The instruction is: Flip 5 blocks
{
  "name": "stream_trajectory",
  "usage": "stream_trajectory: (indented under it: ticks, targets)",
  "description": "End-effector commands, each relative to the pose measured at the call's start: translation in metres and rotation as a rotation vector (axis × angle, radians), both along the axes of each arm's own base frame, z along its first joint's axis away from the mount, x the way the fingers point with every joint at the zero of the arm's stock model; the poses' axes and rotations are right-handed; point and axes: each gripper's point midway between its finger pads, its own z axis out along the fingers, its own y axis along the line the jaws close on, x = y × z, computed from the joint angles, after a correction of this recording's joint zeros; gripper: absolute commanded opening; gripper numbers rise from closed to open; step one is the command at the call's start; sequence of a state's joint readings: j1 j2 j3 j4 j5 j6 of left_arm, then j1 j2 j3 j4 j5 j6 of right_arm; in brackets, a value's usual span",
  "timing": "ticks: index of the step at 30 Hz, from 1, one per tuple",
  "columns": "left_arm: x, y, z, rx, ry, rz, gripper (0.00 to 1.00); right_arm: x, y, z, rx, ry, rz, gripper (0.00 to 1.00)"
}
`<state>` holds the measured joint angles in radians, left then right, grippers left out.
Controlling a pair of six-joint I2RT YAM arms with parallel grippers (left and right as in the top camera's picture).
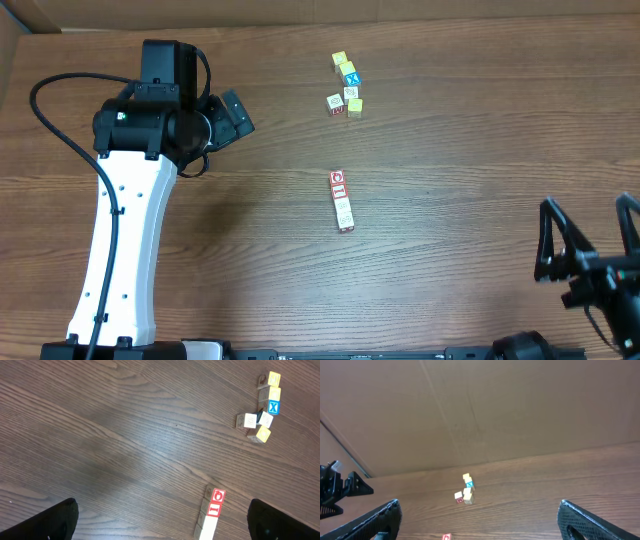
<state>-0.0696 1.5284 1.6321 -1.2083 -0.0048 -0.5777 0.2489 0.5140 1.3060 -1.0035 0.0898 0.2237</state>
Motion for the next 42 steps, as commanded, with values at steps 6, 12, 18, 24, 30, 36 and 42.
stream_trajectory:
  ticks: [6, 12, 18, 24, 30, 36, 42]
  targets:
    - [0.001, 0.002, 0.001, 0.004, -0.003, 0.008, 1.00, -0.011, -0.008, -0.034, 0.002, -0.093, -0.031, 1.00]
    - [0.001, 0.002, 0.001, 0.004, -0.003, 0.008, 1.00, -0.001, -0.012, -0.057, 0.022, -0.185, -0.067, 1.00]
    - [0.001, 0.002, 0.001, 0.004, -0.003, 0.008, 1.00, 0.008, -0.009, -0.058, 0.058, -0.392, -0.062, 1.00]
    - [0.001, 0.002, 0.001, 0.004, -0.003, 0.008, 1.00, 0.013, -0.002, -0.038, 0.092, -0.673, -0.025, 1.00]
    - [0.001, 0.002, 0.001, 0.004, -0.003, 0.008, 1.00, 0.001, 0.001, -0.030, 0.116, -0.901, 0.000, 1.00]
    - [0.001, 0.002, 0.001, 0.004, -0.003, 0.008, 1.00, 0.025, 0.007, -0.076, 0.100, -0.820, 0.018, 1.00]
    - [0.001, 0.002, 0.001, 0.004, -0.003, 0.008, 1.00, 0.054, 0.011, -0.131, 0.081, -0.639, 0.019, 1.00]
